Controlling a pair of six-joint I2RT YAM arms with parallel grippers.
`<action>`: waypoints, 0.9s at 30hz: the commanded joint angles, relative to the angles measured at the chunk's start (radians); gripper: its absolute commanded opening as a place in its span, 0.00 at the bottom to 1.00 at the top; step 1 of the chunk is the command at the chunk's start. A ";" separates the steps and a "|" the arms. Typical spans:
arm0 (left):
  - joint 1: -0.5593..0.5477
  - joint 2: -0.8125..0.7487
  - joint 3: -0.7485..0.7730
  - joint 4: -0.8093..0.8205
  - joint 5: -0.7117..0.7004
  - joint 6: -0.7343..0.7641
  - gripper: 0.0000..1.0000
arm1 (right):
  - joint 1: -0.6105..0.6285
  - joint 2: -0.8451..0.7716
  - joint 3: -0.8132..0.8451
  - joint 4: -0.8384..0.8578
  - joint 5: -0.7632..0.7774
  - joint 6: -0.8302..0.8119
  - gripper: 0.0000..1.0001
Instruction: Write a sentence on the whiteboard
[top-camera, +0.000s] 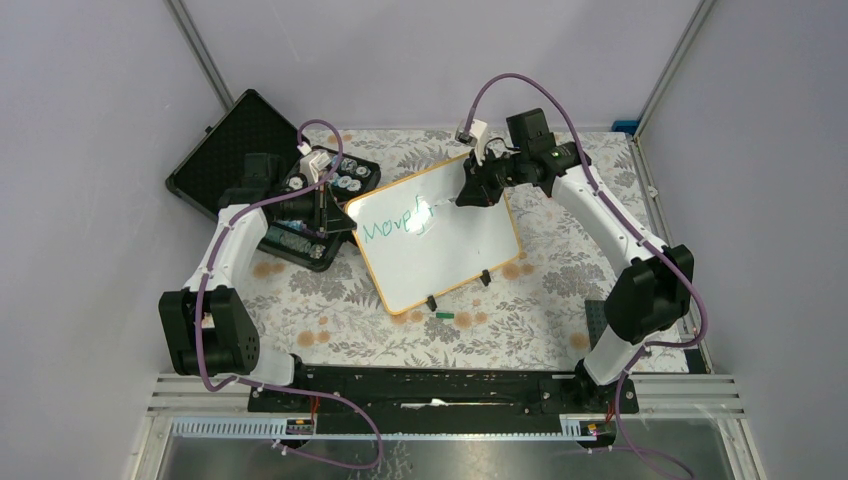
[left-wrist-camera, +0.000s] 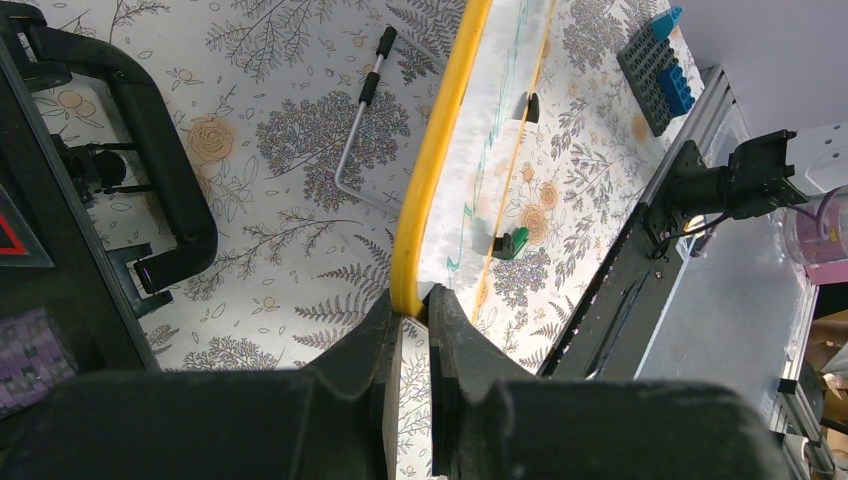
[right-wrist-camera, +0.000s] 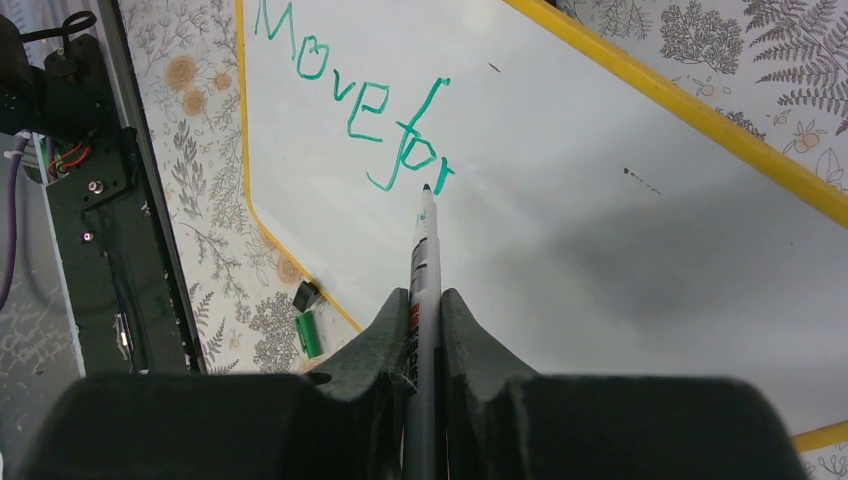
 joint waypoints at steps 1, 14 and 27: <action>-0.021 -0.010 -0.005 0.033 -0.097 0.091 0.00 | 0.000 -0.023 0.016 -0.001 0.004 -0.013 0.00; -0.025 -0.010 -0.002 0.032 -0.099 0.089 0.00 | 0.029 -0.011 0.013 0.022 0.098 -0.015 0.00; -0.028 -0.008 -0.004 0.032 -0.102 0.088 0.00 | 0.048 0.019 0.038 0.029 0.116 -0.007 0.00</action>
